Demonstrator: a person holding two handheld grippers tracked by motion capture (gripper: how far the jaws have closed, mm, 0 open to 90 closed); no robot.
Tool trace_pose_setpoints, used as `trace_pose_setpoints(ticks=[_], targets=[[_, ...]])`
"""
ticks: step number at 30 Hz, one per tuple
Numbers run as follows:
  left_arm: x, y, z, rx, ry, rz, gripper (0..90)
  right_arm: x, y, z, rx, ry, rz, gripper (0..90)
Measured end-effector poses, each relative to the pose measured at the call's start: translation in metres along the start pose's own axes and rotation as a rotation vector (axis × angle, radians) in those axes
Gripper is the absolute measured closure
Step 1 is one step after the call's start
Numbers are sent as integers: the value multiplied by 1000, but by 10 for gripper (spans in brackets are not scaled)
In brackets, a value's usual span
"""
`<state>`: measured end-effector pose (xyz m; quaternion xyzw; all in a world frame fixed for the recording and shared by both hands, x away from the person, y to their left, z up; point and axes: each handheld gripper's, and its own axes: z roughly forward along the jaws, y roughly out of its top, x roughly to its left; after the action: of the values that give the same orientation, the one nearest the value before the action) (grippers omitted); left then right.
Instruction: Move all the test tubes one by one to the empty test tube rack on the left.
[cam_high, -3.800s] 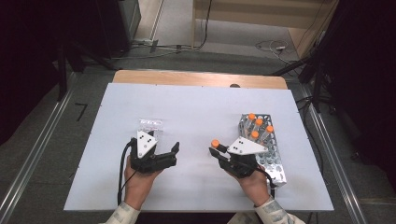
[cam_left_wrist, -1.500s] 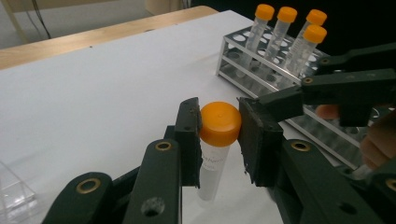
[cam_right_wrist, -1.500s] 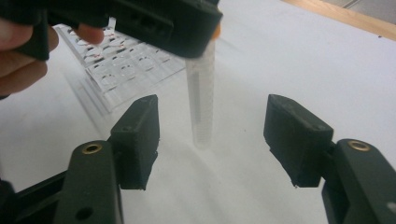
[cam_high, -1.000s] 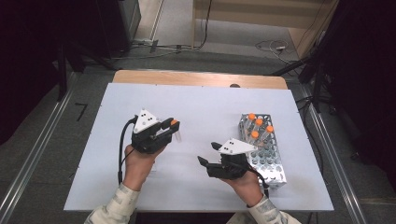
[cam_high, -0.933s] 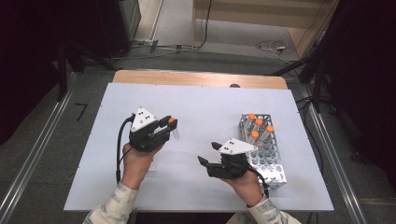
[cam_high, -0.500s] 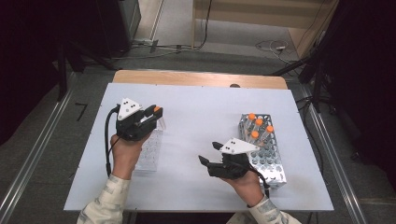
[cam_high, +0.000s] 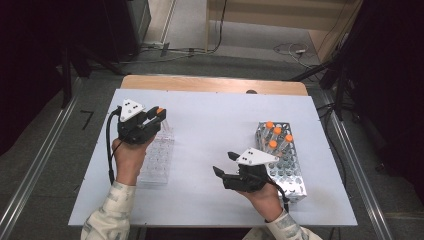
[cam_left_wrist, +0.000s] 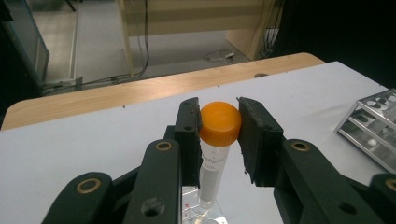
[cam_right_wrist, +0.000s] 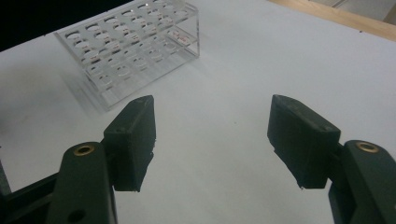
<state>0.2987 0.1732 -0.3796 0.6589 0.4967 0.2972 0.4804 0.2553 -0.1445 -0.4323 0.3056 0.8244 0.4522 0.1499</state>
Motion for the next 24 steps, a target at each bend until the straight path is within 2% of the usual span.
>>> trace_pose_setpoints(ticks=[10, 24], targets=[[2, -5, 8, 40, 17, 4, 703, -1, 0, -1, -5, -1, 0, 307], [-3, -20, 25, 139, 28, 32, 700, -1, 0, -3, -8, -3, 3, 306]])
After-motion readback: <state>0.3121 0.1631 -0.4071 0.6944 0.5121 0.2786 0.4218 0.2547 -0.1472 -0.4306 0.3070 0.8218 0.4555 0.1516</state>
